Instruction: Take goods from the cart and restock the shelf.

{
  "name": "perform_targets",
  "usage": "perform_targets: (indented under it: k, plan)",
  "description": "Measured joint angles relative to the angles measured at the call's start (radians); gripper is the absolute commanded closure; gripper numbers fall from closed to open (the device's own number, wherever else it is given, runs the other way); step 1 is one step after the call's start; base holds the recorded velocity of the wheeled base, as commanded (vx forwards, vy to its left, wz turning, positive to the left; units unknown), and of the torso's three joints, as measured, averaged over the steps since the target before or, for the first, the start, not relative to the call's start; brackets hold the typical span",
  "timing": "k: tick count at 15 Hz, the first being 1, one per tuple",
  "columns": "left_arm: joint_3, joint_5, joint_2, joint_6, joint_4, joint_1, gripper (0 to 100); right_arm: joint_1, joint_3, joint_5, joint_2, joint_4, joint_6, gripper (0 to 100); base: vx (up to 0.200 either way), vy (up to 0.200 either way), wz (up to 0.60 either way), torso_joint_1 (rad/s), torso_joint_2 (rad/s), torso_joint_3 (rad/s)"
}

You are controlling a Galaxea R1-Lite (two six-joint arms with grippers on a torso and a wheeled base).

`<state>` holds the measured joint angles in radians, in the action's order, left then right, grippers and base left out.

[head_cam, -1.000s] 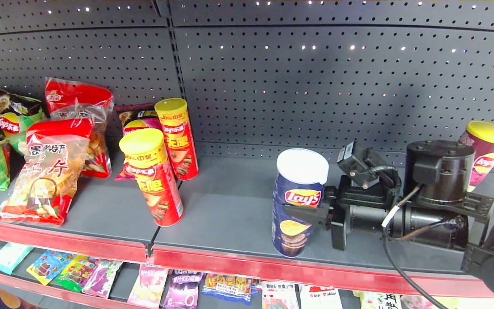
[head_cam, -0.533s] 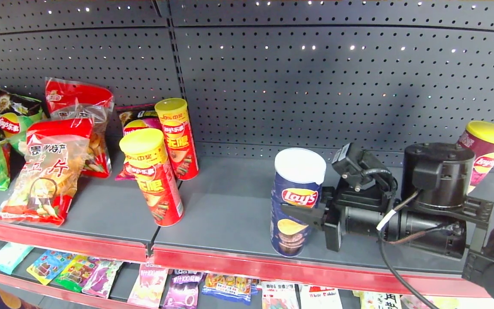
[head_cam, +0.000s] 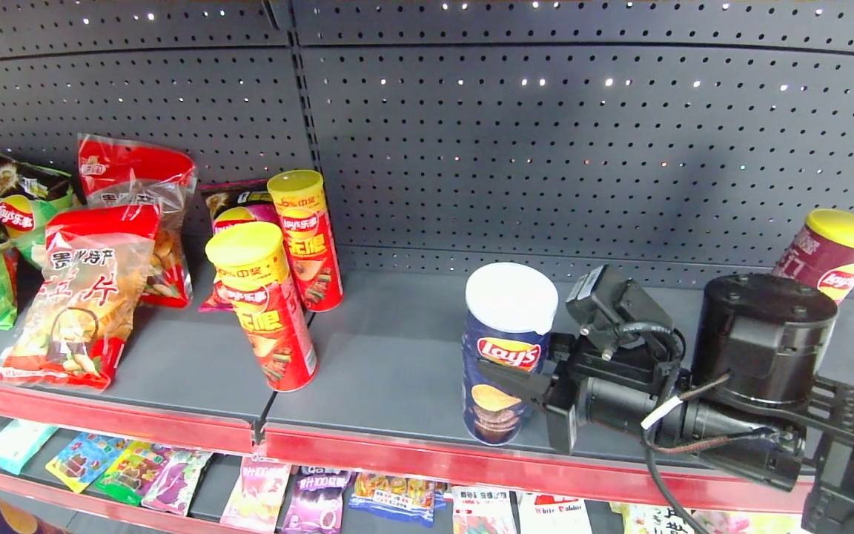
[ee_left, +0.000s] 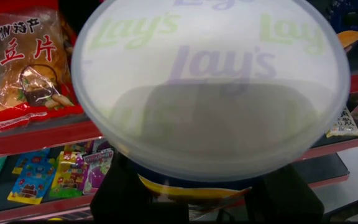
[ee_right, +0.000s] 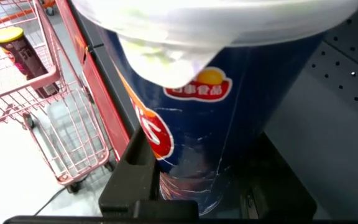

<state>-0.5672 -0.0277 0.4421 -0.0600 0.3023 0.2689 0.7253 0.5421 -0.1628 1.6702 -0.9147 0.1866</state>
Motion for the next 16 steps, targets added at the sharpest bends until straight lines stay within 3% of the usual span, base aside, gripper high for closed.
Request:
perform_targets:
  k: [16]
  plan:
    - [0.000,-0.001,0.000,0.000,0.000,0.001,100,0.002,-0.006,0.001,0.014,-0.004,-0.025,100,0.000,0.000,0.00,0.000,0.00,0.000]
